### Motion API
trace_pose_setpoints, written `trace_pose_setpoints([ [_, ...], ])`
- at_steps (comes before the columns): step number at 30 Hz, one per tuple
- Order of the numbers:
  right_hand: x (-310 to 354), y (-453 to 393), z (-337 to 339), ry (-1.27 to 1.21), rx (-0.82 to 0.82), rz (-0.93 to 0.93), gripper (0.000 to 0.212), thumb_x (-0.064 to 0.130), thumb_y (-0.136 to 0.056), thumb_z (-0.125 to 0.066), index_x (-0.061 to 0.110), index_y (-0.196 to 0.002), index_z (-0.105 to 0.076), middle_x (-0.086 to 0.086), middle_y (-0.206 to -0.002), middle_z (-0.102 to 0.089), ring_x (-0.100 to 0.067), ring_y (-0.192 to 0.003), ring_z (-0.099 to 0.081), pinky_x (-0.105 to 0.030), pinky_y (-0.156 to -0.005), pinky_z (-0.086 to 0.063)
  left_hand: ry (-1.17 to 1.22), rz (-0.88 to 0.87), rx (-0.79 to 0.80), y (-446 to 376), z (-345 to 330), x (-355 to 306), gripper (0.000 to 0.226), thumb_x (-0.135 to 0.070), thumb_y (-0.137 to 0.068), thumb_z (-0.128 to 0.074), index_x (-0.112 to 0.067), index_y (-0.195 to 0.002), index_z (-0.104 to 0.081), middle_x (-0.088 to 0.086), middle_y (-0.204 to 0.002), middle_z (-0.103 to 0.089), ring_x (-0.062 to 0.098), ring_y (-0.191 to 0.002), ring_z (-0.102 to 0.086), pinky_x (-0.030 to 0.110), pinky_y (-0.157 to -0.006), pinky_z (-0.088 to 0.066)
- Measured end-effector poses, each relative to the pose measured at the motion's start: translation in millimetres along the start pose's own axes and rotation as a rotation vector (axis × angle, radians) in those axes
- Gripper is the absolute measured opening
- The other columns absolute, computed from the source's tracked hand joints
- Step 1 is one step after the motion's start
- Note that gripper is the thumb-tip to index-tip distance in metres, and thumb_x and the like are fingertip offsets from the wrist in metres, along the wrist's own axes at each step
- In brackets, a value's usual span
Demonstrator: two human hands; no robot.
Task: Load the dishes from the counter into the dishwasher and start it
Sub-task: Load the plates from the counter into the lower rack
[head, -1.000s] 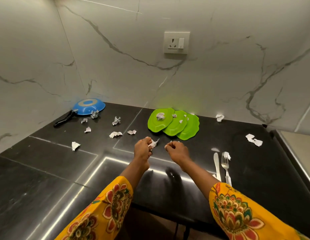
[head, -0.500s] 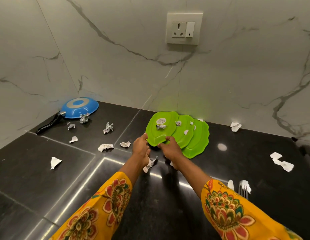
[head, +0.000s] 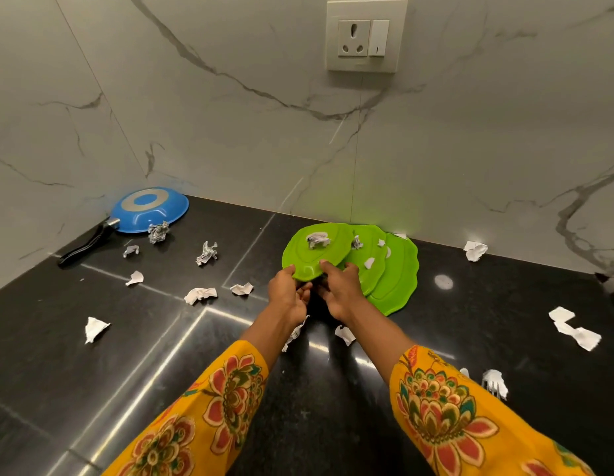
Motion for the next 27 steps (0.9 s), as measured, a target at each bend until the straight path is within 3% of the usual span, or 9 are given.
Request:
trace_pose_setpoints([
  [3, 13.7, 6.9, -5.9, 0.011, -0.005, 0.096, 0.019, 0.000, -0.089, -0.055, 0.010, -0.105, -0.056, -0.008, -0.087, -0.061, -0.019, -0.073, -0.059, -0.033, -0.066, -0.050, 0.032, 0.003, -0.010, 10.4, 5.6, 3.7, 0.016, -0.028, -0.096, -0.043, -0.017, -0.093, -0.055, 0.001, -0.069, -0.053, 0.010, -0.055, -0.045, 0.018, -0.044, -0.035],
  [7, 23.7, 23.9, -16.8, 0.086, 0.032, 0.171, 0.019, -0.003, -0.088, -0.053, 0.015, -0.084, -0.057, -0.006, -0.080, -0.060, -0.022, -0.074, -0.058, -0.039, -0.072, -0.051, 0.104, 0.018, -0.003, 25.6, 19.0, 5.6, 0.027, -0.030, -0.097, -0.043, -0.013, -0.080, -0.056, 0.000, -0.045, -0.057, 0.013, -0.058, -0.049, 0.019, -0.051, -0.038],
  [13, 32.8, 63.7, -9.4, 0.108, 0.069, 0.195, 0.019, -0.001, -0.090, -0.050, 0.015, -0.085, -0.058, -0.008, -0.085, -0.061, -0.018, -0.071, -0.058, -0.031, -0.066, -0.049, 0.161, 0.036, 0.035, 50.2, 33.5, 5.9, 0.026, -0.024, -0.098, -0.042, -0.007, -0.082, -0.054, 0.006, -0.074, -0.052, 0.013, -0.062, -0.049, 0.019, -0.055, -0.041],
  [16, 34.7, 89.7, 3.4, 0.101, 0.069, 0.211, 0.019, 0.000, -0.092, -0.048, 0.014, -0.091, -0.060, -0.002, -0.084, -0.064, -0.018, -0.075, -0.060, -0.030, -0.067, -0.049, 0.158, 0.033, 0.058, 67.5, 34.9, 13.9, 0.019, -0.015, -0.096, -0.045, -0.009, -0.080, -0.054, 0.005, -0.071, -0.053, 0.014, -0.062, -0.050, 0.021, -0.053, -0.043],
  [20, 35.5, 130.6, 28.6, 0.063, 0.034, 0.249, 0.020, -0.001, -0.094, -0.045, 0.010, -0.098, -0.061, -0.008, -0.096, -0.063, -0.023, -0.080, -0.061, -0.035, -0.075, -0.052, 0.189, 0.028, 0.093, 93.4, 41.4, 31.2, 0.015, -0.004, -0.094, -0.045, -0.008, -0.085, -0.056, 0.003, -0.053, -0.062, 0.014, -0.065, -0.053, 0.017, -0.041, -0.047],
  [22, 32.7, 152.9, 45.4, 0.058, 0.008, 0.262, 0.021, 0.001, -0.095, -0.044, 0.010, -0.105, -0.060, -0.010, -0.101, -0.063, -0.023, -0.078, -0.062, -0.035, -0.074, -0.052, 0.178, 0.021, 0.124, 108.6, 46.2, 42.6, 0.019, -0.004, -0.095, -0.044, -0.010, -0.107, -0.056, 0.005, -0.065, -0.064, 0.015, -0.070, -0.055, 0.024, -0.053, -0.051],
  [24, 26.5, 172.8, 65.0, 0.062, -0.034, 0.268, 0.020, 0.003, -0.096, -0.043, 0.013, -0.101, -0.061, -0.013, -0.108, -0.064, -0.031, -0.091, -0.063, -0.044, -0.085, -0.052, 0.191, 0.019, 0.147, 123.5, 50.5, 55.2, 0.030, -0.004, -0.095, -0.044, -0.011, -0.124, -0.052, 0.007, -0.073, -0.064, 0.017, -0.072, -0.056, 0.030, -0.065, -0.052],
  [25, 22.8, 183.0, 76.0, 0.076, -0.064, 0.273, 0.021, 0.005, -0.096, -0.043, 0.012, -0.099, -0.062, -0.016, -0.112, -0.065, -0.035, -0.100, -0.063, -0.049, -0.091, -0.050, 0.202, 0.024, 0.163, 132.1, 51.7, 62.4, 0.029, -0.004, -0.096, -0.044, -0.007, -0.123, -0.054, 0.008, -0.078, -0.064, 0.017, -0.072, -0.056, 0.033, -0.075, -0.053],
  [27, 15.2, 202.6, 98.9, 0.121, -0.124, 0.278, 0.021, 0.008, -0.096, -0.044, 0.012, -0.092, -0.065, -0.022, -0.114, -0.064, -0.041, -0.108, -0.060, -0.056, -0.094, -0.047, 0.205, 0.048, 0.195, 150.9, 53.8, 78.8, 0.017, -0.005, -0.097, -0.042, -0.006, -0.101, -0.059, 0.013, -0.101, -0.064, 0.018, -0.072, -0.056, 0.037, -0.093, -0.048],
])
Point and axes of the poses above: each hand's wrist, its own y-axis away from the middle knuckle, its own z-axis out of the back of the hand, x = y × z, the point moved 7 cm from there along -y, towards the middle knuckle
